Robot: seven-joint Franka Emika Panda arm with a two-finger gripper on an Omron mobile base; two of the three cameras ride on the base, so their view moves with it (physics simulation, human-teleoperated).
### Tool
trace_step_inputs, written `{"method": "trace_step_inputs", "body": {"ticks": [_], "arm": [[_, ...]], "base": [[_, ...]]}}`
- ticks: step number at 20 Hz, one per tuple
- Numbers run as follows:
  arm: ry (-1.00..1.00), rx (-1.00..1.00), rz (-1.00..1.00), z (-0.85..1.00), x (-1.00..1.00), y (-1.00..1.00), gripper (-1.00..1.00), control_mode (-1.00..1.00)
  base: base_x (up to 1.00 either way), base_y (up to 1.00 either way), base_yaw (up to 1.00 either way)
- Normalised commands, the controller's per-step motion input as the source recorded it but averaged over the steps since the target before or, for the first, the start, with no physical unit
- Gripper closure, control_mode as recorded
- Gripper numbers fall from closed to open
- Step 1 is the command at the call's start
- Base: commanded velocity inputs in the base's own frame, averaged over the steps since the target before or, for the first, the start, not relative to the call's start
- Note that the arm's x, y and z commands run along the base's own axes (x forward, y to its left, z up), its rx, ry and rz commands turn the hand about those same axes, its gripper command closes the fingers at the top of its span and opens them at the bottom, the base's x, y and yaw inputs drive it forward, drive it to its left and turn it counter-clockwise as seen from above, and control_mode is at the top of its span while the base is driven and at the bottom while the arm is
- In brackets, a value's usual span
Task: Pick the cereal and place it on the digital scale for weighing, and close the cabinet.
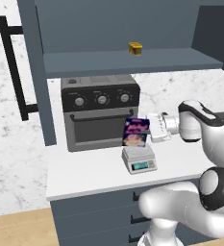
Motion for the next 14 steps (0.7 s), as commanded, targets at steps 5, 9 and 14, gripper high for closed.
{"method": "trace_step_inputs", "body": {"ticks": [5,9,14], "arm": [[0.02,0.00,0.00,-0.20,0.46,-0.31,1.00,-1.00],[0.10,-0.01,0.02,-0.21,0.00,-0.14,1.00,-1.00],[0.06,-0.02,0.00,-0.27,0.09,0.00,1.00,-1.00]], "base": [[0.00,0.00,0.00],[0.00,0.00,0.00],[0.00,0.00,0.00]]}}
